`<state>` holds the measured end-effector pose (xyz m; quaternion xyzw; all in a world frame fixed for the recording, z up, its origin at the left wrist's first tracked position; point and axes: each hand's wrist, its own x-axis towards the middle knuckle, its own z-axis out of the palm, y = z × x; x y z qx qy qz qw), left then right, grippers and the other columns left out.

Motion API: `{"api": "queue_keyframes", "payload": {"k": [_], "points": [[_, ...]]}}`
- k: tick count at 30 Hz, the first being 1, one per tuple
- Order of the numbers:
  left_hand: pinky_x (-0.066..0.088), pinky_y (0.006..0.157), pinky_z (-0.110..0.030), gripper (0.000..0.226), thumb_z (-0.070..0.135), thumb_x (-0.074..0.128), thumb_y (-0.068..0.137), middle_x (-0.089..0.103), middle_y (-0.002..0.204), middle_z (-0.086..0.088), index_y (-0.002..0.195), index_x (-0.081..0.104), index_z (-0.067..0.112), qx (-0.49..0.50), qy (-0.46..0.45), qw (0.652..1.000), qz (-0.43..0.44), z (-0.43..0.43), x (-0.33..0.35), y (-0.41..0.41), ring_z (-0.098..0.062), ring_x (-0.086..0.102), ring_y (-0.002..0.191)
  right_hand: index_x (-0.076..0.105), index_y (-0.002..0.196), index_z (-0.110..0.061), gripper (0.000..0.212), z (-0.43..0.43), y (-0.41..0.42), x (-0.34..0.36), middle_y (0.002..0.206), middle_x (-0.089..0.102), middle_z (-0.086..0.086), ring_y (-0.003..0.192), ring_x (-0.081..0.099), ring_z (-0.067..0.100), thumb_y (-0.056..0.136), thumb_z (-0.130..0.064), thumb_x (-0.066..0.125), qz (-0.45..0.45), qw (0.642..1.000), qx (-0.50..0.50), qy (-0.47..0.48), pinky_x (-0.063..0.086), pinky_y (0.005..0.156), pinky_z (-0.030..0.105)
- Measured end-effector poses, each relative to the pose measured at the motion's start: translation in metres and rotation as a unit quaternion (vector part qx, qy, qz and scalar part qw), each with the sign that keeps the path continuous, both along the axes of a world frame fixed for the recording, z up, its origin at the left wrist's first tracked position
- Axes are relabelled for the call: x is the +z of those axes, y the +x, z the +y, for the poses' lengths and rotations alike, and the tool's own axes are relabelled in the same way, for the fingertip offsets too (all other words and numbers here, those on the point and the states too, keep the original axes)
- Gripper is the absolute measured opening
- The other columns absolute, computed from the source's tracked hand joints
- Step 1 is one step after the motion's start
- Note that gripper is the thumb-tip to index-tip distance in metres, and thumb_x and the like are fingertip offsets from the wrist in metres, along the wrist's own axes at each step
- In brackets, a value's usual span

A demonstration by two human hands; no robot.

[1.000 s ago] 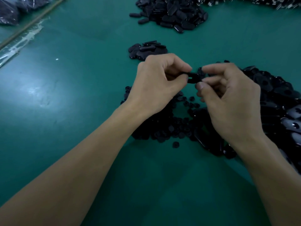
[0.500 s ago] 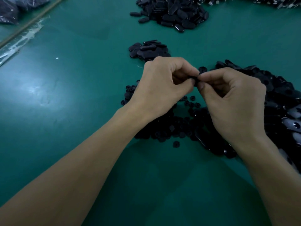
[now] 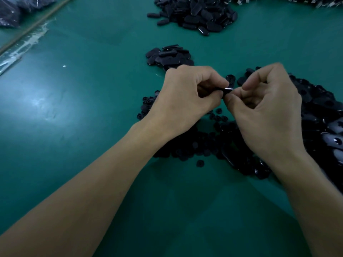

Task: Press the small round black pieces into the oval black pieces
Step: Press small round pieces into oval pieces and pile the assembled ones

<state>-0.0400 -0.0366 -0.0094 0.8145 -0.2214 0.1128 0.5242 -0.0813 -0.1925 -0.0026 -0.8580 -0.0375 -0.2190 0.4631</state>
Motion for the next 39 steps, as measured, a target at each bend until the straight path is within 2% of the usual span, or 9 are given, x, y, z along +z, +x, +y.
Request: {"api": "queue_keyframes", "payload": {"k": [5,9,13,18,24,27,30,34,39], "points": [[0.046,0.067,-0.006,0.017,-0.002,0.073,0.082,0.068,0.078,0.018,0.096,0.079,0.008,-0.017,0.028,0.999,-0.019,0.000,-0.001,-0.001,0.013,0.062,0.065,0.040,0.082,-0.037,0.042,0.000,-0.001,0.001,0.078,0.068,-0.006,0.070,0.068,0.008,0.085,-0.014,0.075,0.018,1.000,0.006,-0.007,0.055,0.062,0.023],[0.047,0.067,-0.009,0.018,-0.001,0.074,0.082,0.070,0.078,0.019,0.094,0.079,0.012,-0.016,0.001,1.000,0.002,0.000,0.002,0.000,0.011,0.064,0.067,0.039,0.079,-0.035,0.040,0.002,-0.001,0.002,0.081,0.070,-0.003,0.075,0.070,0.015,0.084,-0.016,0.073,0.009,1.000,-0.005,-0.003,0.058,0.067,0.041],[0.053,0.071,-0.015,0.023,-0.001,0.075,0.082,0.072,0.080,0.017,0.093,0.076,0.020,-0.023,-0.016,0.999,0.026,0.001,0.004,0.000,0.005,0.069,0.071,0.039,0.077,-0.032,0.036,0.004,-0.002,0.002,0.080,0.071,-0.004,0.071,0.067,0.016,0.084,-0.019,0.072,0.003,1.000,-0.018,0.012,0.056,0.065,0.039],[0.057,0.072,-0.020,0.026,0.000,0.076,0.082,0.074,0.081,0.012,0.091,0.072,0.024,-0.022,-0.035,0.999,0.035,-0.001,0.003,-0.001,-0.002,0.072,0.074,0.035,0.073,-0.031,0.038,0.006,-0.002,0.002,0.075,0.068,0.002,0.073,0.068,0.027,0.085,-0.016,0.069,0.005,0.999,-0.025,0.047,0.056,0.069,0.049],[0.056,0.073,-0.020,0.024,0.000,0.073,0.084,0.075,0.084,0.005,0.091,0.072,0.023,-0.015,-0.044,0.998,0.036,-0.003,0.000,-0.001,-0.005,0.072,0.076,0.033,0.068,-0.028,0.045,0.008,-0.003,0.000,0.069,0.065,-0.003,0.071,0.071,0.011,0.085,-0.009,0.071,-0.015,0.998,-0.038,0.049,0.059,0.066,0.042],[0.052,0.070,-0.014,0.019,0.000,0.073,0.086,0.071,0.081,0.013,0.095,0.073,0.017,-0.007,-0.024,0.999,0.022,-0.003,-0.001,-0.002,0.003,0.068,0.072,0.034,0.065,-0.027,0.046,0.008,-0.003,-0.004,0.070,0.069,-0.003,0.070,0.071,0.008,0.085,-0.009,0.072,-0.020,0.997,-0.047,0.053,0.060,0.064,0.040],[0.054,0.067,-0.015,0.014,0.003,0.074,0.086,0.069,0.079,0.017,0.097,0.075,0.012,0.013,0.010,1.000,-0.008,-0.004,-0.001,-0.003,0.003,0.066,0.069,0.037,0.064,-0.025,0.044,0.007,-0.002,-0.006,0.073,0.070,0.001,0.068,0.071,0.014,0.086,-0.012,0.072,-0.019,0.997,-0.054,0.046,0.058,0.062,0.043],[0.057,0.069,-0.024,0.011,0.008,0.077,0.086,0.071,0.080,0.011,0.095,0.074,0.013,0.042,0.023,0.998,-0.030,-0.003,-0.002,-0.002,-0.003,0.067,0.070,0.042,0.064,-0.028,0.040,0.011,-0.002,-0.006,0.071,0.067,0.009,0.067,0.069,0.032,0.090,-0.015,0.070,-0.032,0.998,-0.046,0.023,0.057,0.058,0.047],[0.053,0.065,-0.023,0.013,0.006,0.073,0.084,0.071,0.078,0.008,0.093,0.070,0.015,0.048,0.044,0.997,-0.033,-0.002,-0.003,-0.001,-0.009,0.064,0.068,0.045,0.069,-0.026,0.033,0.012,-0.004,-0.007,0.068,0.064,0.000,0.069,0.069,0.028,0.090,-0.014,0.068,-0.037,0.999,-0.025,-0.005,0.054,0.059,0.047]]}}
